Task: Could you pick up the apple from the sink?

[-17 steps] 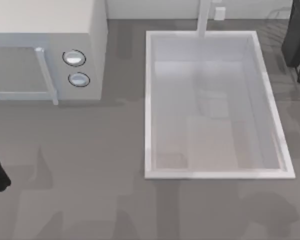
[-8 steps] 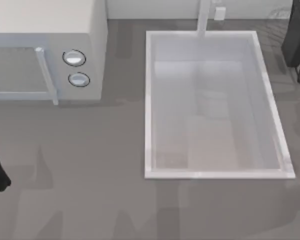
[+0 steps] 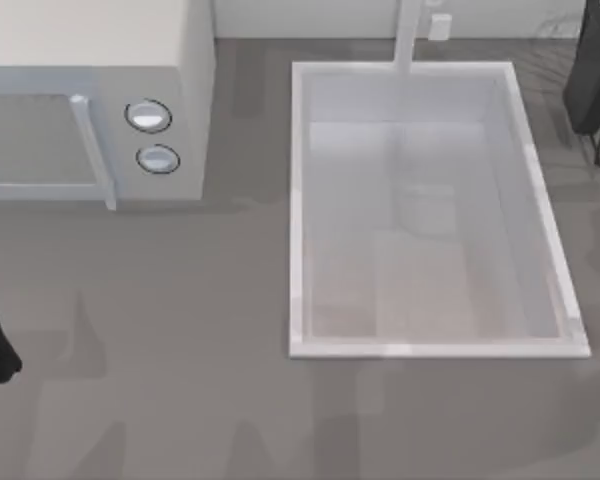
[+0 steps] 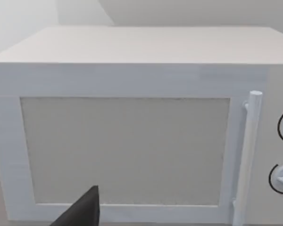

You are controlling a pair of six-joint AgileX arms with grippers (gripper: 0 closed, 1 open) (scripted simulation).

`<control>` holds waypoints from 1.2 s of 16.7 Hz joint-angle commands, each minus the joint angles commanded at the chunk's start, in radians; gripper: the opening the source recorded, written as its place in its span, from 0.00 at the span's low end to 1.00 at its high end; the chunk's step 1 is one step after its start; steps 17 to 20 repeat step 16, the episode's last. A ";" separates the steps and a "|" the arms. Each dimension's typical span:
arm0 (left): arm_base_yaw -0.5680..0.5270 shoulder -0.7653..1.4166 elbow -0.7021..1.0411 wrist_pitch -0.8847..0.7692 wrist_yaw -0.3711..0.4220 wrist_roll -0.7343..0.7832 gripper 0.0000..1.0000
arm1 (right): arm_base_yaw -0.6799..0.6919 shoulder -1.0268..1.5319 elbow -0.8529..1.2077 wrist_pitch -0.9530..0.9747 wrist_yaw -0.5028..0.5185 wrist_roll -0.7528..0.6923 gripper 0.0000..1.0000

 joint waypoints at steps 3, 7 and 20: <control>0.000 0.000 0.000 0.000 0.000 0.000 1.00 | 0.000 0.000 0.000 0.000 0.000 0.000 0.45; 0.000 0.000 0.000 0.000 0.000 0.000 1.00 | 0.000 0.000 0.000 0.000 0.000 0.000 0.75; 0.000 0.000 0.000 0.000 0.000 0.000 1.00 | 0.000 0.000 0.000 0.000 0.000 0.000 1.00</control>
